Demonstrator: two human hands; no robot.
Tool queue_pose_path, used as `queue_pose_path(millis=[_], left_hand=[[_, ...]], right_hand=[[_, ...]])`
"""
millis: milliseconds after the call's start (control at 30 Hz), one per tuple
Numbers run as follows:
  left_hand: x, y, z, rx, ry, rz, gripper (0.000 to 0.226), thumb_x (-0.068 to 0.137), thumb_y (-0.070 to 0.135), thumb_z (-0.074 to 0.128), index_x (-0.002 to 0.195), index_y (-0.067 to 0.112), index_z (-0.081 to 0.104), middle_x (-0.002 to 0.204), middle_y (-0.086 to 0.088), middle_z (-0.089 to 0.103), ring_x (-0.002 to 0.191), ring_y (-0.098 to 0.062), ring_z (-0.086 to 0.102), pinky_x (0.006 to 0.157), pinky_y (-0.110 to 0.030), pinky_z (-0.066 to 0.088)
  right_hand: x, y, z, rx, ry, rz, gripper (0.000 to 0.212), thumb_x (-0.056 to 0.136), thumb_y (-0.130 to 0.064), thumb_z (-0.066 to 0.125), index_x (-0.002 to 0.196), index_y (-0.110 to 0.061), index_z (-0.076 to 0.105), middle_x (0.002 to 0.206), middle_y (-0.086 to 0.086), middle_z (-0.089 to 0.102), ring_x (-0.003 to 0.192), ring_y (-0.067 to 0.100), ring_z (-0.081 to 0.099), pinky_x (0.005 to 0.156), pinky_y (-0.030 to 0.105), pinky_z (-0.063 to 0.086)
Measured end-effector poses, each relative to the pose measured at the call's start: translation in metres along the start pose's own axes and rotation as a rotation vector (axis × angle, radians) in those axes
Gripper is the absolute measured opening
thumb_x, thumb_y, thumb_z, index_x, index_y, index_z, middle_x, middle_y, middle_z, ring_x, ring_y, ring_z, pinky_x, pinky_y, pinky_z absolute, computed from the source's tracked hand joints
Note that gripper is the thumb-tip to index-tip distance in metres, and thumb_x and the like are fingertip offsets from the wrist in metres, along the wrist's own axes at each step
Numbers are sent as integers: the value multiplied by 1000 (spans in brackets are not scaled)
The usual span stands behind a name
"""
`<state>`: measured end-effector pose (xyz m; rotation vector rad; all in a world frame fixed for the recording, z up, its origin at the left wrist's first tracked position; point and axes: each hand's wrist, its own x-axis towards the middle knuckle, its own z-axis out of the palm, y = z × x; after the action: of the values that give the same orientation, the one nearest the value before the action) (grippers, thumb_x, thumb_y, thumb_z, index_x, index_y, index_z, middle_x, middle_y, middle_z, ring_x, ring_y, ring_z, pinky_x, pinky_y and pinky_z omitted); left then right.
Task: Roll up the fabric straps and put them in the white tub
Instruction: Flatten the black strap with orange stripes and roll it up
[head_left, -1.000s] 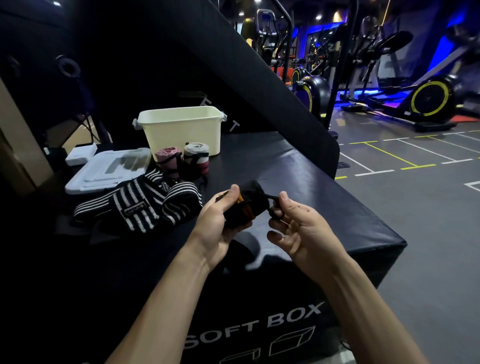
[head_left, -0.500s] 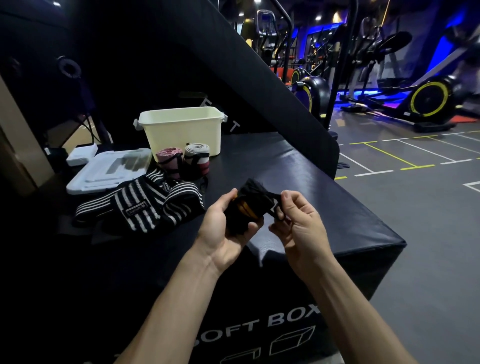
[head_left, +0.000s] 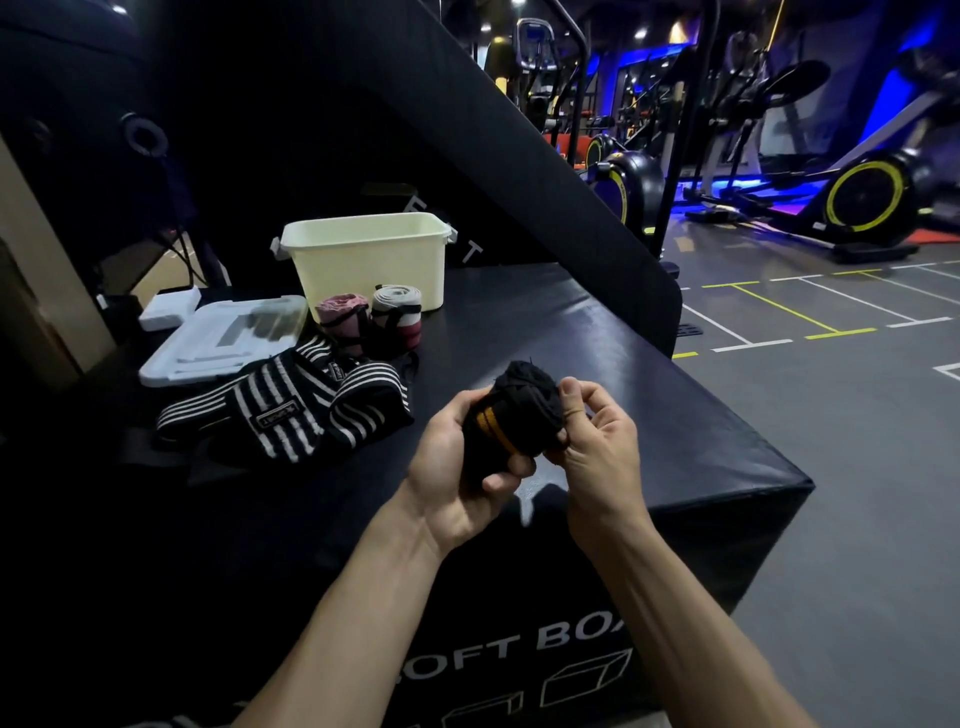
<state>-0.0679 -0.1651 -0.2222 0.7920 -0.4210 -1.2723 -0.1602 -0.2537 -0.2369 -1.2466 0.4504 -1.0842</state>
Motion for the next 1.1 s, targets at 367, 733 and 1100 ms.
queue_pose_path(millis=[367, 733, 1100], left_hand=[[-9, 3, -5, 54, -169, -172, 41, 80, 39, 56, 89, 4, 74, 74, -14, 52, 40, -10, 43, 24, -14, 20], [-15, 13, -19, 432, -26, -114, 41, 85, 49, 54, 94, 9, 58, 73, -14, 52, 35, -14, 39, 32, -16, 17], [-14, 11, -24, 707, -19, -191, 52, 76, 56, 68, 101, 11, 61, 61, -6, 51, 42, -17, 41, 42, -26, 15]], right_hand=[[4, -9, -12, 59, -188, 166, 26, 99, -38, 55, 84, -17, 60, 81, 3, 65, 75, 16, 56, 63, 29, 47], [-3, -9, -14, 112, -393, 166, 22, 95, -31, 56, 84, -13, 59, 79, 1, 60, 76, 11, 55, 75, 29, 48], [0, -14, -14, 39, -419, 300, 23, 88, -31, 64, 80, -10, 68, 74, 8, 63, 70, 22, 57, 69, 36, 50]])
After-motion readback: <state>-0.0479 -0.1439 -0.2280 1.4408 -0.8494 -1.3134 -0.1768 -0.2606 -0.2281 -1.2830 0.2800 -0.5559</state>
